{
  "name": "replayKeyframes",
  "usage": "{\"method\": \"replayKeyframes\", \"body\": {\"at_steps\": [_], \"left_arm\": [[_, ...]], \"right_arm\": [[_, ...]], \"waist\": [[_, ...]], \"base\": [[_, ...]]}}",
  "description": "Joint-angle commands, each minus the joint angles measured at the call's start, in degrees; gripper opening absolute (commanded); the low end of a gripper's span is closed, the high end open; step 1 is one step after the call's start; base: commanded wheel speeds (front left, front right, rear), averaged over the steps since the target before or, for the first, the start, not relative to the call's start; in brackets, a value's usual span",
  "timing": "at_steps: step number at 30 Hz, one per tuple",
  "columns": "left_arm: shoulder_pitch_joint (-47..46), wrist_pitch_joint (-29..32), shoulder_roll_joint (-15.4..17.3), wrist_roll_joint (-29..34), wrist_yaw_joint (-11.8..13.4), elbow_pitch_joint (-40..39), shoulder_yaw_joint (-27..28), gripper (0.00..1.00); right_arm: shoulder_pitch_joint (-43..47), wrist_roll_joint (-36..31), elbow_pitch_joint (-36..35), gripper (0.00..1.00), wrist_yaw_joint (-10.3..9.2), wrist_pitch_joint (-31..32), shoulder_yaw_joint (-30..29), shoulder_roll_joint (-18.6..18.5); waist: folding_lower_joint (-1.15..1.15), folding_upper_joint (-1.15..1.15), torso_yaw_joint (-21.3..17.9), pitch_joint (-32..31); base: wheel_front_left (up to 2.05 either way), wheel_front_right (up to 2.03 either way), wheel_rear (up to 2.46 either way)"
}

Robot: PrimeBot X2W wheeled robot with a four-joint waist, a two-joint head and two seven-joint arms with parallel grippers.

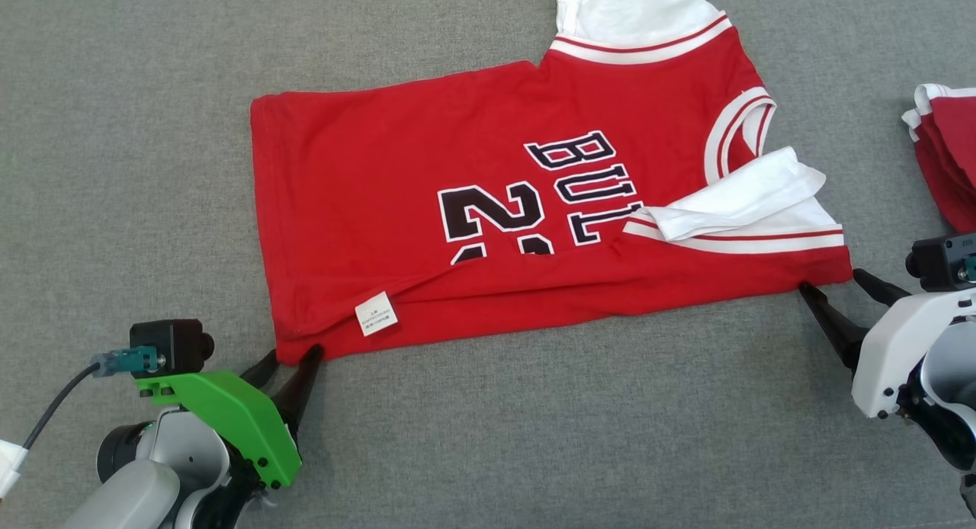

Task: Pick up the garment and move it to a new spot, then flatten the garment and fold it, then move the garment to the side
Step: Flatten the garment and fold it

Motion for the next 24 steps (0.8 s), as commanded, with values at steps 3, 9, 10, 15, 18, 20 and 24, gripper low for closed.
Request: {"method": "replayKeyframes", "body": {"at_steps": [3, 9, 10, 15, 18, 20, 24], "left_arm": [[-1.3, 0.4, -0.7, 0.4, -0.3, 1.3, -0.3, 0.39], [-2.5, 0.5, -1.8, 0.7, -1.3, 3.3, -1.2, 0.02], [-2.7, 0.4, -2.1, 0.6, -1.4, 3.7, -1.2, 0.0], [-3.4, 0.6, -3.7, -0.9, -3.7, 5.4, -1.4, 0.0], [-3.3, 1.2, -3.4, -1.7, -4.7, 5.5, -1.4, 0.0], [-3.0, 1.9, -2.5, -2.9, -5.7, 4.8, -0.8, 0.0], [-2.7, 3.5, -0.1, -5.4, -6.8, 1.0, 1.2, 0.0]], "right_arm": [[-1.3, -0.5, 0.7, 1.0, -0.01, 0.2, 0.1, 0.1], [-2.8, -0.1, 1.3, 1.0, -0.01, 0.7, 0.9, 0.1], [-2.9, 0.1, 1.5, 1.0, -0.01, 1.0, 1.0, 0.0], [-3.3, 2.3, 2.0, 0.0, -0.01, 2.3, 2.1, -0.3], [-3.4, 3.7, 1.8, 0.0, -0.01, 3.1, 2.4, -0.8], [-3.6, 5.7, 1.0, 0.0, -0.01, 4.5, 2.0, -1.3], [-4.6, 10.0, -0.8, 0.0, -0.01, 8.0, 0.0, -3.0]], "waist": [[0.0, 0.0, 0.3, 0.3], [0.0, 0.0, 0.9, 0.9], [0.0, 0.0, 1.1, 1.0], [0.0, 0.0, 1.4, 1.0], [0.0, 0.0, 1.5, 0.6], [0.0, 0.0, 1.4, 0.0], [0.0, 0.0, 1.3, -1.1]], "base": [[0.0, 0.0, 0.0], [0.0, 0.0, 0.0], [0.0, 0.0, 0.0], [0.0, 0.0, 0.0], [0.0, 0.0, 0.0], [0.0, 0.0, 0.0], [0.0, 0.0, 0.0]]}}
